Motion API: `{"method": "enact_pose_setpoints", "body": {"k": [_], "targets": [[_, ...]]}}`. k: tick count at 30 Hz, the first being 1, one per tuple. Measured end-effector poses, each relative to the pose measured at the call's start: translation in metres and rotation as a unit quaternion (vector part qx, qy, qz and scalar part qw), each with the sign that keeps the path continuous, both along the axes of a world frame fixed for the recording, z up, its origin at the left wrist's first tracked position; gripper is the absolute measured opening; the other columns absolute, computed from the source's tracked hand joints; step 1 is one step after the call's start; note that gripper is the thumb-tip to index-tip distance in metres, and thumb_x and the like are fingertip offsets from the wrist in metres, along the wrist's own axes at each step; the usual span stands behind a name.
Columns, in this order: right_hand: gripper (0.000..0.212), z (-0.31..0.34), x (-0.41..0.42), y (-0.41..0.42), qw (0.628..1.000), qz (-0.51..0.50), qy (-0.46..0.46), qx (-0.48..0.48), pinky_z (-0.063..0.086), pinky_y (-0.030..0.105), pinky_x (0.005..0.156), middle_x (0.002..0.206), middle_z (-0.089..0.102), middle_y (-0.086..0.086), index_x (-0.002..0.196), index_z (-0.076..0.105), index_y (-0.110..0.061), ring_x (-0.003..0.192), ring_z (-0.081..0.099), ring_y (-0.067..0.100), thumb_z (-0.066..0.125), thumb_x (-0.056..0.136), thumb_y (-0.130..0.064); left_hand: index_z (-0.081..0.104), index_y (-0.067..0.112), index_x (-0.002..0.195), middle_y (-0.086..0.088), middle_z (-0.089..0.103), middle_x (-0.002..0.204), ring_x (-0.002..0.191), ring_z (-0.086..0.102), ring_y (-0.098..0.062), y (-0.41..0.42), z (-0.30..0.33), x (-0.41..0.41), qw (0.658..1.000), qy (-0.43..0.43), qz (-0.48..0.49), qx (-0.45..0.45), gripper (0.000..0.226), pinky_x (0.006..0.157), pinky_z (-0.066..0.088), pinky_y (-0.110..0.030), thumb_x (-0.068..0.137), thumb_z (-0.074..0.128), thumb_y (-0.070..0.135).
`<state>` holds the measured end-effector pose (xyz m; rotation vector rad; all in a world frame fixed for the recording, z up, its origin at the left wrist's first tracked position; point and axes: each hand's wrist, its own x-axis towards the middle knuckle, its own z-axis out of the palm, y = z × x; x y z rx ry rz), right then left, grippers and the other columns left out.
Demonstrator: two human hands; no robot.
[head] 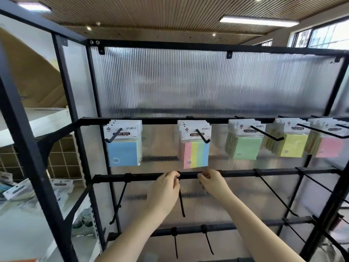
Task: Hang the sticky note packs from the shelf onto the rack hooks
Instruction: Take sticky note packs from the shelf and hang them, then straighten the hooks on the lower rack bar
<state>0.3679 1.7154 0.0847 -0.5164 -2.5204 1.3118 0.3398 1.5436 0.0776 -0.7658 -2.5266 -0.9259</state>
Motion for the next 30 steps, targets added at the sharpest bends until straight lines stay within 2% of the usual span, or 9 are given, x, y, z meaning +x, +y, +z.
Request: {"method": "enact_pose_setpoints", "body": {"k": [3,5,8,11,13,15,19,24,30], "targets": [[0.021,-0.002,0.010,-0.015,0.999,0.006,-0.001,0.033,0.043,0.020,0.059,0.084,0.062,-0.005,0.108,0.062,-0.014,0.075,0.058,0.010,0.051,0.097,-0.027,0.057,0.020,0.123,0.005,0.062,0.121,0.104,0.060,-0.010,-0.010,0.000,0.003,0.999,-0.029,-0.013,-0.012,0.027,0.083,0.050,-0.021,0.099,0.045,0.023],[0.015,-0.003,0.015,-0.028,0.999,-0.001,-0.002,0.050,0.048,0.027,0.067,0.084,0.063,-0.005,0.099,0.062,-0.018,0.079,0.060,0.015,0.051,0.096,-0.028,0.059,0.022,0.118,0.005,0.065,0.113,0.096,0.062,-0.011,-0.020,0.000,0.005,0.998,-0.062,-0.019,-0.008,0.024,0.080,0.054,-0.030,0.099,0.045,0.023],[0.014,0.000,0.022,-0.054,0.997,-0.005,0.008,0.083,0.050,0.033,0.070,0.086,0.066,-0.002,0.092,0.062,-0.020,0.080,0.062,0.020,0.050,0.094,-0.028,0.061,0.024,0.114,0.008,0.067,0.107,0.091,0.061,-0.008,-0.042,-0.001,0.007,0.996,-0.082,-0.016,-0.004,0.022,0.071,0.050,-0.023,0.098,0.046,0.022],[0.014,0.005,0.026,-0.089,0.995,0.006,0.025,0.098,0.050,0.032,0.062,0.084,0.065,-0.002,0.091,0.061,-0.023,0.077,0.062,0.022,0.049,0.093,-0.031,0.062,0.024,0.113,0.009,0.066,0.110,0.091,0.059,-0.003,-0.074,-0.001,0.010,0.996,-0.086,-0.026,0.003,0.021,0.068,0.045,-0.014,0.098,0.047,0.023],[0.015,0.009,0.028,-0.116,0.993,0.017,0.037,0.108,0.053,0.034,0.067,0.086,0.066,-0.003,0.094,0.062,-0.024,0.078,0.062,0.022,0.050,0.093,-0.033,0.062,0.027,0.112,0.013,0.066,0.108,0.088,0.057,0.001,-0.099,0.002,0.014,0.997,-0.078,-0.025,-0.001,0.020,0.062,0.039,-0.010,0.098,0.047,0.026],[0.015,0.011,0.029,-0.146,0.991,0.027,0.054,0.115,0.055,0.036,0.071,0.087,0.066,-0.004,0.096,0.063,-0.025,0.078,0.061,0.020,0.051,0.093,-0.032,0.062,0.029,0.111,0.015,0.066,0.106,0.090,0.060,-0.001,-0.127,0.006,0.020,0.997,-0.071,-0.022,-0.001,0.019,0.063,0.042,-0.012,0.098,0.048,0.027],[0.012,0.012,0.034,-0.207,0.988,0.042,0.075,0.132,0.055,0.038,0.070,0.088,0.067,-0.004,0.099,0.063,-0.022,0.077,0.063,0.020,0.054,0.092,-0.026,0.063,0.028,0.111,0.012,0.068,0.103,0.092,0.064,-0.008,-0.185,0.011,0.042,0.997,-0.066,-0.035,0.013,0.020,0.077,0.053,-0.027,0.097,0.050,0.025],[0.007,-0.003,0.046,-0.286,0.986,0.069,0.096,0.121,0.051,0.027,0.068,0.087,0.065,-0.007,0.093,0.062,-0.021,0.079,0.062,0.013,0.055,0.093,-0.022,0.063,0.030,0.108,0.006,0.069,0.096,0.084,0.064,-0.014,-0.264,0.006,0.057,0.997,-0.075,-0.006,0.002,0.019,0.074,0.053,-0.037,0.097,0.049,0.025],[0.008,-0.015,0.056,-0.371,0.976,0.152,0.096,0.123,0.055,0.037,0.073,0.086,0.065,-0.009,0.096,0.063,-0.021,0.081,0.064,0.016,0.056,0.093,-0.018,0.061,0.034,0.108,0.010,0.070,0.100,0.079,0.066,-0.013,-0.364,-0.009,0.062,0.989,-0.093,0.105,-0.056,0.017,0.067,0.053,-0.029,0.095,0.050,0.030]]}}
